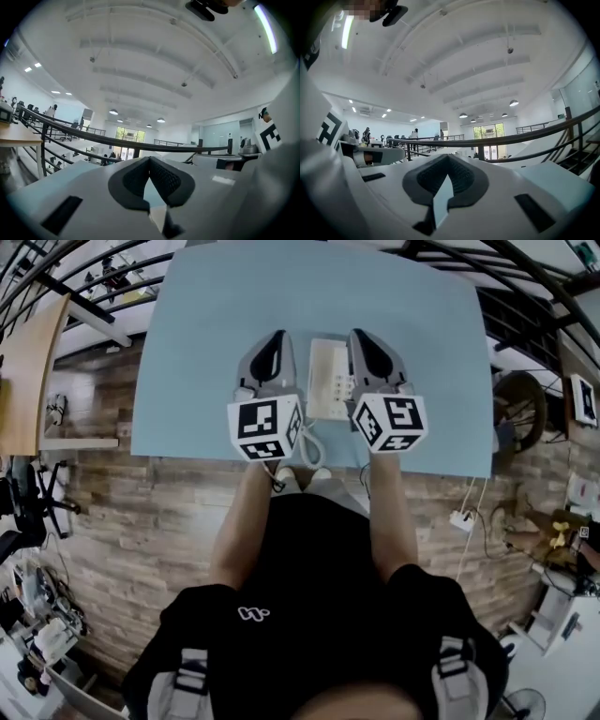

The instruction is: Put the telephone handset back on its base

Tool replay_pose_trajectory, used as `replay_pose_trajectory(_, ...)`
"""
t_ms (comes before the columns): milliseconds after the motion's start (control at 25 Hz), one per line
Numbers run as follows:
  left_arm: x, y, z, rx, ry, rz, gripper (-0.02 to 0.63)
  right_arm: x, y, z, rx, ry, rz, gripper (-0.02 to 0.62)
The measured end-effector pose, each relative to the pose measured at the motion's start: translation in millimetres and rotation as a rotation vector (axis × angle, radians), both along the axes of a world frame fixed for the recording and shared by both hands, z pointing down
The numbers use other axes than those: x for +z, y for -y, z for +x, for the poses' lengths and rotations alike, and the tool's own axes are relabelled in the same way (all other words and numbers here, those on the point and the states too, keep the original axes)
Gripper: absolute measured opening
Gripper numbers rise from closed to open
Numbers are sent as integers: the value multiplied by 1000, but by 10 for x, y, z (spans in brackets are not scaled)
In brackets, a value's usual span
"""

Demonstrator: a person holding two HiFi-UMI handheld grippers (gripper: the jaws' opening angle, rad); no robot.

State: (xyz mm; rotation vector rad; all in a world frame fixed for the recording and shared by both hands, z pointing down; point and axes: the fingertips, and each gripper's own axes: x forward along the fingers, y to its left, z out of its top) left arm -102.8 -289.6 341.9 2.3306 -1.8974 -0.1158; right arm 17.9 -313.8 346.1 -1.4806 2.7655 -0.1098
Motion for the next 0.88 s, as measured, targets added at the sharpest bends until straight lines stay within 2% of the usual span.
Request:
replay_pose_trajectory(320,-75,-22,98,-6,4,57,0,26,-130,105,12,-30,15,-6)
replay_pose_trajectory(880,-103,22,186,12,11,54,0,-90,-159,303,62,-37,53,-6)
